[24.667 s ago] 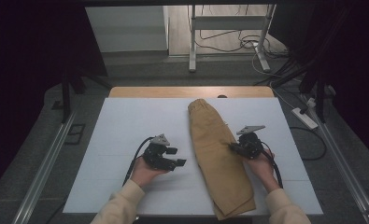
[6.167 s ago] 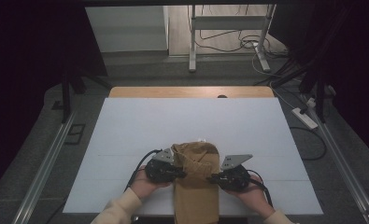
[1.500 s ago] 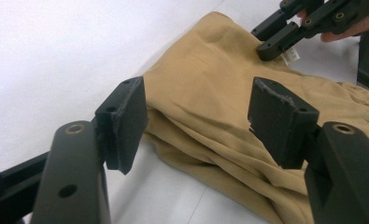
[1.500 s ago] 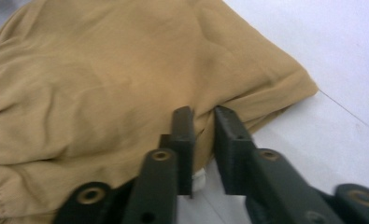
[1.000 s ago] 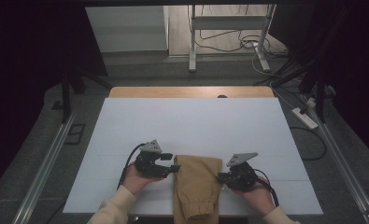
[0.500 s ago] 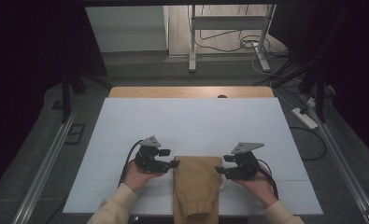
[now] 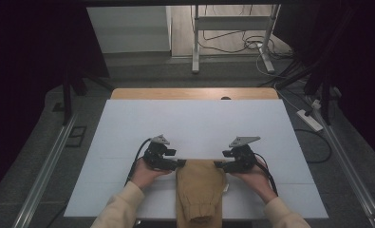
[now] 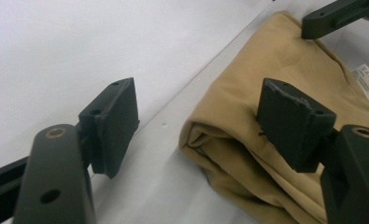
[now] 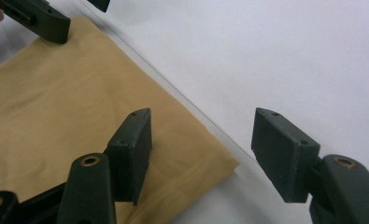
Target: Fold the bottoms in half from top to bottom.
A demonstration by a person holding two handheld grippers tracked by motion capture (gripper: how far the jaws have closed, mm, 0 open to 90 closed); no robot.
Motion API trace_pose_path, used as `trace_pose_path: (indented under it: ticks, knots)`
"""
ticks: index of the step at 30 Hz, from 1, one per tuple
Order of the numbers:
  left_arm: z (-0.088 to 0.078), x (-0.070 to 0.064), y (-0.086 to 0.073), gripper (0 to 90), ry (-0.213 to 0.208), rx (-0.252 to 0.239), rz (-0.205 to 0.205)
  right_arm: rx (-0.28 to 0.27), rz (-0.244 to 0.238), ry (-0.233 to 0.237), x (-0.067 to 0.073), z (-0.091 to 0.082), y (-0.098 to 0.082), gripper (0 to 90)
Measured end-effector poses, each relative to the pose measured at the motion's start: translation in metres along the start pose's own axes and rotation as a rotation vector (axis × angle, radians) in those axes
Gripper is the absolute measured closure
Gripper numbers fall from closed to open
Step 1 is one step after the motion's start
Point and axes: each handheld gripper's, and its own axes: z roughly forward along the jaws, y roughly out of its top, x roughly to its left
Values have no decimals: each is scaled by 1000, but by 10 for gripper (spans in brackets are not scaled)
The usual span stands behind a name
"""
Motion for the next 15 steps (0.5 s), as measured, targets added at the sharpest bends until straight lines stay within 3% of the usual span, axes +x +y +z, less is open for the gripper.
trace_pose_path:
  ticks: [15]
  knots:
    - [11, 2, -4, 275, -2, 93, 8, 90, -10, 19, 5, 14, -6, 322]
